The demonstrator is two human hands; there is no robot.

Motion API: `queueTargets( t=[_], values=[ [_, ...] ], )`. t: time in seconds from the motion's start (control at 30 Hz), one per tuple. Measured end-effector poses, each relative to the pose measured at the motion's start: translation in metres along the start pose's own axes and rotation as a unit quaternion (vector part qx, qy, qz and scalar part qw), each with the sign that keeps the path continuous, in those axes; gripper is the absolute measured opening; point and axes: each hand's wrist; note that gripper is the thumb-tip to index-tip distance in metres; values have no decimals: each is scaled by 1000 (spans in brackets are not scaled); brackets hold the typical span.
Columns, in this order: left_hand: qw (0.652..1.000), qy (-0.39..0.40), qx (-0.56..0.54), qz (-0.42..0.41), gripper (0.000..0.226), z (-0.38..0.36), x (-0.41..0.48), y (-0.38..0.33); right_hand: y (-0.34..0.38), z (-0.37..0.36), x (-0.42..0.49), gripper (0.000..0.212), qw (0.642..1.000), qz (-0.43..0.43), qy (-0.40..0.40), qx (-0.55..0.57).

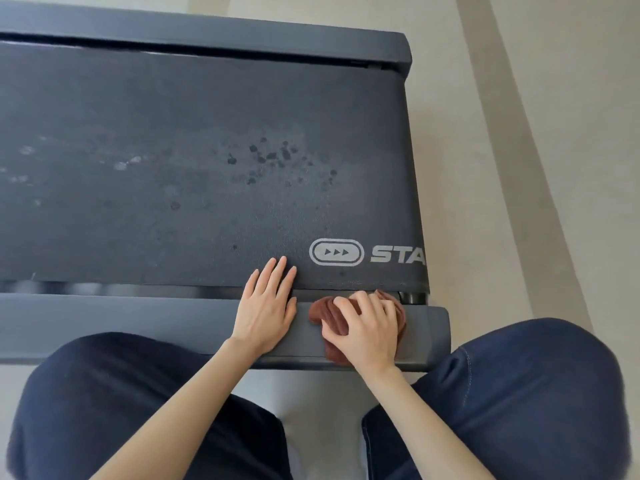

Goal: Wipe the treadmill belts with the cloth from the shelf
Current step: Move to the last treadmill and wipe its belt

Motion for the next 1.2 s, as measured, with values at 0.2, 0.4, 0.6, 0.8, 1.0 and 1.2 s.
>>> queueTargets(
  t=[0.2, 0.4, 0.6, 0.8, 1.0, 1.2],
  values=[
    [1000, -13, -6, 2, 54, -9, 13, 13, -39, -56, 86, 28, 998, -19, -5, -54],
    [997, -49, -30, 60, 54, -22, 76, 12, -46, -82, 122, 38, 996, -56, 15, -62],
    [994, -76, -45, 64, 54, -31, 86, 14, -32, -61, 72, 30, 998, -52, -13, -41],
    [993, -82, -54, 71, 54, -33, 89, 16, -32, -99, 128, 27, 998, -44, -40, -33],
    [991, -96, -65, 73, 53, -31, 90, 16, -38, -167, 243, 29, 996, -60, -46, -52],
    [992, -83, -65, 73, 53, -26, 90, 14, -53, -136, 209, 31, 998, -46, -22, -32]
  ],
)
Point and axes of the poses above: each hand's wrist, its own x-axis towards the middle knuckle, its own z-axis out of the back of the hand, y = z × x, and after that the axes turned 14 degrees about -y, right-handed
